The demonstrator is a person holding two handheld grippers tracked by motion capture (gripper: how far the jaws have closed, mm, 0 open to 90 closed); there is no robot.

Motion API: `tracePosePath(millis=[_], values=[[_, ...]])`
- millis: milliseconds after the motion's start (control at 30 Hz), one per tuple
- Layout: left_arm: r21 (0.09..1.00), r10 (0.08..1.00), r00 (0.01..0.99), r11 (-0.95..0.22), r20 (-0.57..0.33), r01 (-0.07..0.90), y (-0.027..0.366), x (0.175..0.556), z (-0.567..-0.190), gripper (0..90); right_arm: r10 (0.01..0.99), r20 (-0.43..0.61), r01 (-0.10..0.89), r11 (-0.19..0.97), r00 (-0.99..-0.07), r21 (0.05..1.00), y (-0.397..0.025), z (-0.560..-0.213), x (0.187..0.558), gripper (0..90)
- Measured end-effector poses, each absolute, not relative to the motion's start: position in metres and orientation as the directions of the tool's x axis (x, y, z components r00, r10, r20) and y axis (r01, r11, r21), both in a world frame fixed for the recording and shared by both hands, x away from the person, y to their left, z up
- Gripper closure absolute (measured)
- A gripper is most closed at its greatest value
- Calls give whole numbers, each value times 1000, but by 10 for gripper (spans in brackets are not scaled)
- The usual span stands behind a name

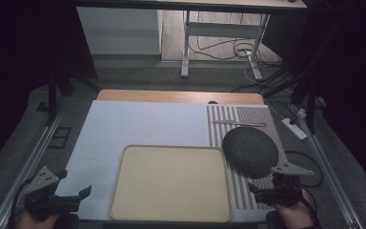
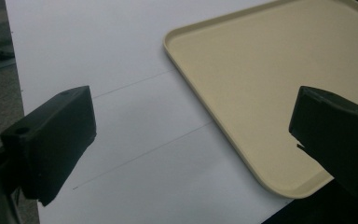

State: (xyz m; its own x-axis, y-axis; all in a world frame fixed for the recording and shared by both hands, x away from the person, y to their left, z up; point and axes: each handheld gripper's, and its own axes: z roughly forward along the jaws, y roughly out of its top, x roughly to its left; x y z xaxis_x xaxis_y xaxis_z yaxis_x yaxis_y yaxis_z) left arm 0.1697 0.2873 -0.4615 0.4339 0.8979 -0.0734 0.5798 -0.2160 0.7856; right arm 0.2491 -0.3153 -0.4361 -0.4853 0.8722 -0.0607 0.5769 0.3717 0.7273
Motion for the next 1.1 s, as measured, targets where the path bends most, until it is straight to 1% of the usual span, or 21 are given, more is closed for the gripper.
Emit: tracePosePath(millis=[200, 367, 767, 1100], values=[[784, 891, 449, -234, -63, 575, 286, 169, -462, 10, 867, -55, 579, 377, -495, 724, -315, -436, 250, 0], [776, 889, 453, -241, -64, 583, 285, 170, -462, 11, 870, -31, 590, 359, -492, 723, -317, -436, 251, 0], [776, 894, 437, -205, -100, 596, 289, 171, -463, 21, 868, -16, 605, 360, -497, 710, -317, -437, 253, 0], [775, 893, 438, -205, -101, 597, 290, 172, -463, 24, 861, -14, 614, 374, -509, 695, -315, -438, 255, 0]])
